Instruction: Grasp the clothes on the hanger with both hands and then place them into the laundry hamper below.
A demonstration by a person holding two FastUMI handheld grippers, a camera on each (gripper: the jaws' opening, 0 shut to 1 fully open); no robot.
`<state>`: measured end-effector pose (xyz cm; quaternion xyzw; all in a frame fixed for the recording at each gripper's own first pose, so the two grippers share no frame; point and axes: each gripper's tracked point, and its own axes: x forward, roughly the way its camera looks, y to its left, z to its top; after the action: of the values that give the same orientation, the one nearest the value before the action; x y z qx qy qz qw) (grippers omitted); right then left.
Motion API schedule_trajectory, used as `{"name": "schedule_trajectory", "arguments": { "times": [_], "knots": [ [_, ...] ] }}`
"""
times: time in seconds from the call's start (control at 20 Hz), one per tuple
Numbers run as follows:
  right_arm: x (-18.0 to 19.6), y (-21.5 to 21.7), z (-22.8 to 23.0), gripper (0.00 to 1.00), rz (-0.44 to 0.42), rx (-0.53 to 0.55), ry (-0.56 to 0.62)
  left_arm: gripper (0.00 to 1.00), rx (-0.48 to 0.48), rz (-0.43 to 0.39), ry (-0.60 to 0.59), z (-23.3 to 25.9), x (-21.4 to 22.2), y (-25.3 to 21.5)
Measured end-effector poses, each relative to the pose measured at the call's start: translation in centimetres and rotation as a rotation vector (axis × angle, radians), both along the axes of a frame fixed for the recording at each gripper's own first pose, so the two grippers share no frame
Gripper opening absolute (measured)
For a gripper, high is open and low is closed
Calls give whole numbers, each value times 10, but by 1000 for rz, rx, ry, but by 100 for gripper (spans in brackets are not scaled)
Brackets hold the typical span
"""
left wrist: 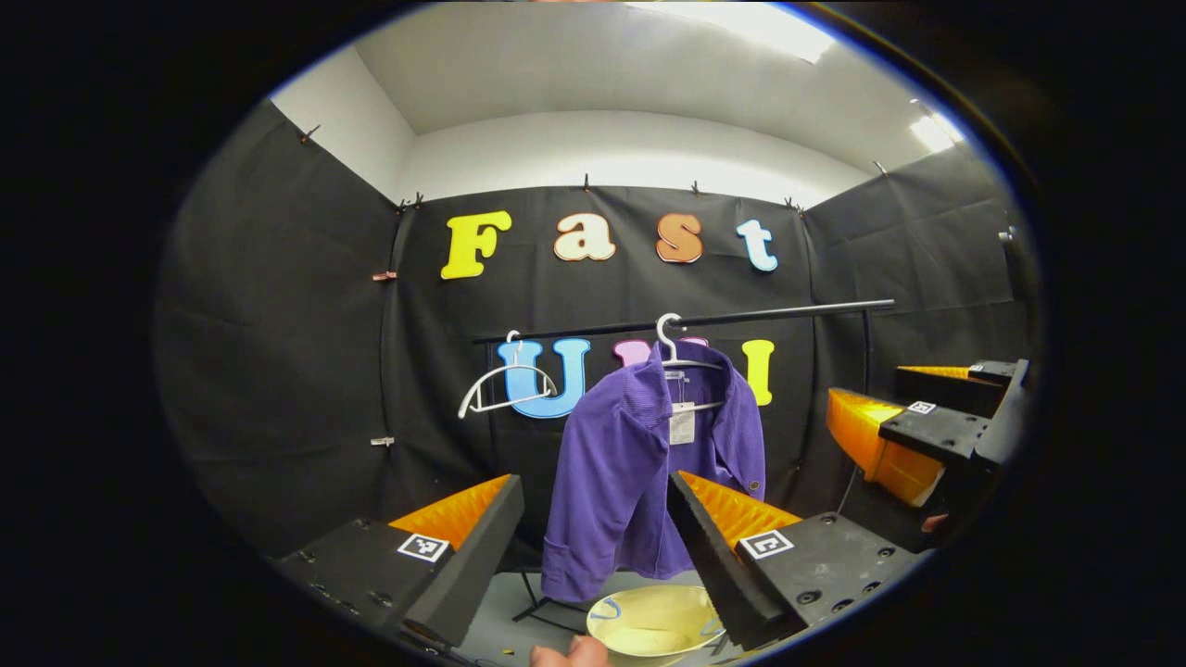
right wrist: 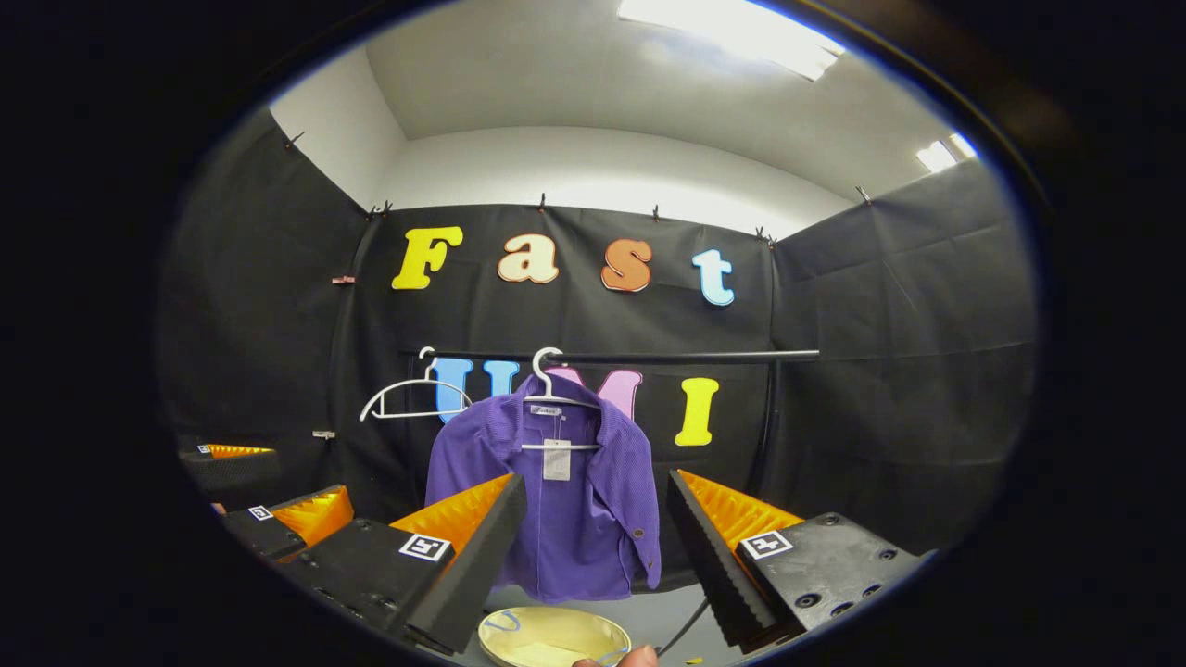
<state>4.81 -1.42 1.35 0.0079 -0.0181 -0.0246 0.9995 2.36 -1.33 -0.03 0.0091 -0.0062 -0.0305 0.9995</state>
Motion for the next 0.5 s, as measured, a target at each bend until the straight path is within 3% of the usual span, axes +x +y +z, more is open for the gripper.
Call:
{"name": "schedule_trajectory", "arguments": {
  "times": [0.1,0.5],
  "knots": [
    [20,-6,-1,97,8,1,-10,98,-3,3,4,5,34,-11],
    [121,-24,-30,97,64,40,-1,98,14,54,1,8,100,-38]
  ]
}}
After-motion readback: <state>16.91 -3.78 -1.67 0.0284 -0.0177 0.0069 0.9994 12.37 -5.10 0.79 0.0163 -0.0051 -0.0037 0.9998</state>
